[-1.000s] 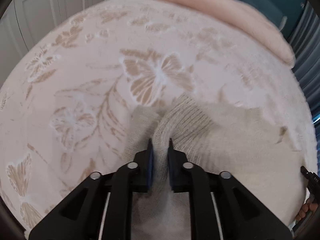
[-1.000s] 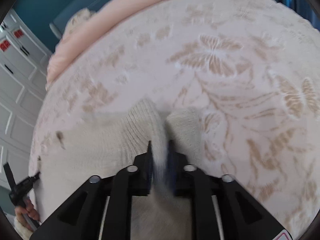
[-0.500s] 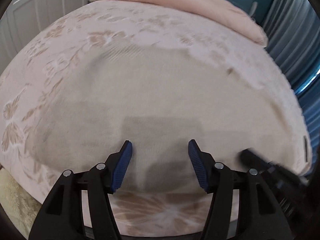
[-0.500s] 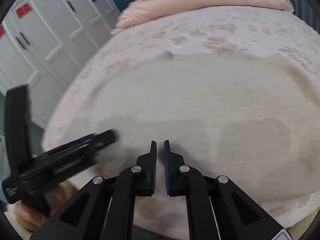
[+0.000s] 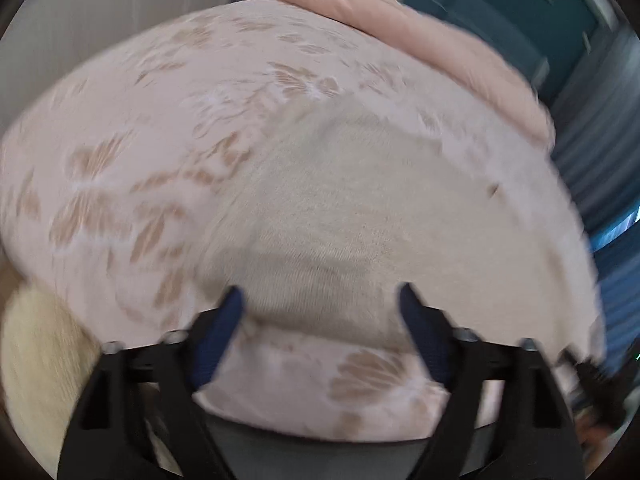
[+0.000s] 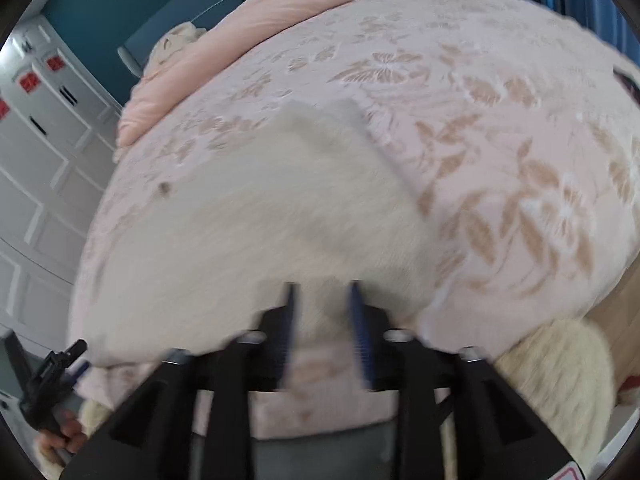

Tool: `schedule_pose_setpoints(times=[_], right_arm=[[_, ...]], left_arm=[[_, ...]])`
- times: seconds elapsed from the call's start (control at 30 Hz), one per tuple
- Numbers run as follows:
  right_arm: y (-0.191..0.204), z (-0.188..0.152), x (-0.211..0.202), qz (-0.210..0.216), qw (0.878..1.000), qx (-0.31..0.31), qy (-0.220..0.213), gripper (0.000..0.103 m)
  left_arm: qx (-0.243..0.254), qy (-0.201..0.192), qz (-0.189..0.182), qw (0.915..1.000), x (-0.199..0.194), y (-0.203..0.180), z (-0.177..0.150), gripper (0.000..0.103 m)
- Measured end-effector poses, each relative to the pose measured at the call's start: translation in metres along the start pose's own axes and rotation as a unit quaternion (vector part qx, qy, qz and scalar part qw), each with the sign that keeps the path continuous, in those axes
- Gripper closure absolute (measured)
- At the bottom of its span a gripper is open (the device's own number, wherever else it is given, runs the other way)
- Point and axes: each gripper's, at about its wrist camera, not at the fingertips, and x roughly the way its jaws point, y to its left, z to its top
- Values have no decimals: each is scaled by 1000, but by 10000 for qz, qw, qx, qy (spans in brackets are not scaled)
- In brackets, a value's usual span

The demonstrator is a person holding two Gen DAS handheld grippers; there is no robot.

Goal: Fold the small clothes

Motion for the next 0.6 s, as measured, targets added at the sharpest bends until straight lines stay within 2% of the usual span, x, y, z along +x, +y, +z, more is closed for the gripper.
schedule_pose_setpoints(times=[0.03,0.13,0.2,0.3,0.37,0.4,0.43,0.47,0.5,0.6], right_arm=[[-5,-6,-2,70,9999,140,45,51],[-15,-30,12,333,9966,652,375,49],[-20,-33,22,338,9941,892,516,48],[-23,-21,26,560,9908,1198,276,39],[-22,-7,35,468,9888,1405,196,38],[-21,-1,40,436,9885,1427,230,42],[-17,4,43,381,9892,1400,223,72],[-10,11,42,392,9909,1278,174,87],[-5,16,37,535,9909,1227,151,87],[8,26,-8,1001,9885,1106,-246,93]], left_arm=[[-214,13,-118,9997,-3,8,-3,15],[-961,225,-188,9949,4,40,-12,15],[-1656,396,-435,9844,15,61,-13,15],[-2265,311,-583,9718,27,72,-3,9],[-2277,191,-490,9723,30,66,7,13],[-2226,117,-509,9735,31,60,15,21],[-2189,140,-608,9738,33,55,21,54],[-2166,264,-671,9736,35,52,27,86],[-2192,382,-691,9725,32,48,34,90],[-2157,300,-883,9720,2,45,48,94]])
